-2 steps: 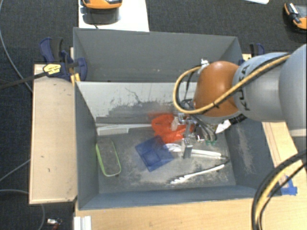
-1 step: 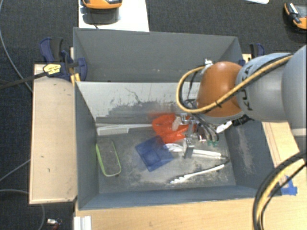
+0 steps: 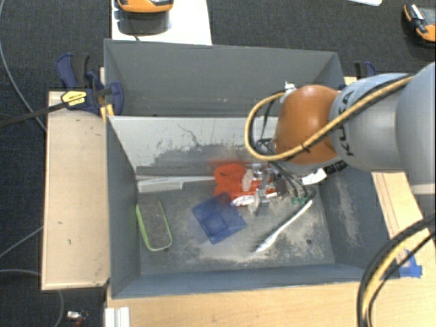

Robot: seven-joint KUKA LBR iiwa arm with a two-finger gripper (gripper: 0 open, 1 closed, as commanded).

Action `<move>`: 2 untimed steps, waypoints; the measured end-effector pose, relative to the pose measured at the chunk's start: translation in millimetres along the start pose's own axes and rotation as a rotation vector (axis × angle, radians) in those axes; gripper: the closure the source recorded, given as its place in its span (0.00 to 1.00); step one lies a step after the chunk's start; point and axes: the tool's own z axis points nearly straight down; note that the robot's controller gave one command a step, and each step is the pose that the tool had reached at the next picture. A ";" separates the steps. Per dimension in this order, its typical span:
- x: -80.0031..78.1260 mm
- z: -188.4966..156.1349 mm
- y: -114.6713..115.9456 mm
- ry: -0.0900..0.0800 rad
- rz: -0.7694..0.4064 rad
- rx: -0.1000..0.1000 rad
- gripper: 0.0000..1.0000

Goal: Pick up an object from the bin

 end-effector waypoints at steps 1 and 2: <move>0.0 -0.1 0.0 0.000 0.001 0.000 1.00; 1.3 -16.0 0.0 0.005 0.002 0.000 1.00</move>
Offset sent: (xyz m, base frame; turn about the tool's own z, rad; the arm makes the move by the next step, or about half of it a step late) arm 0.0001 -0.0002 0.0405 0.0008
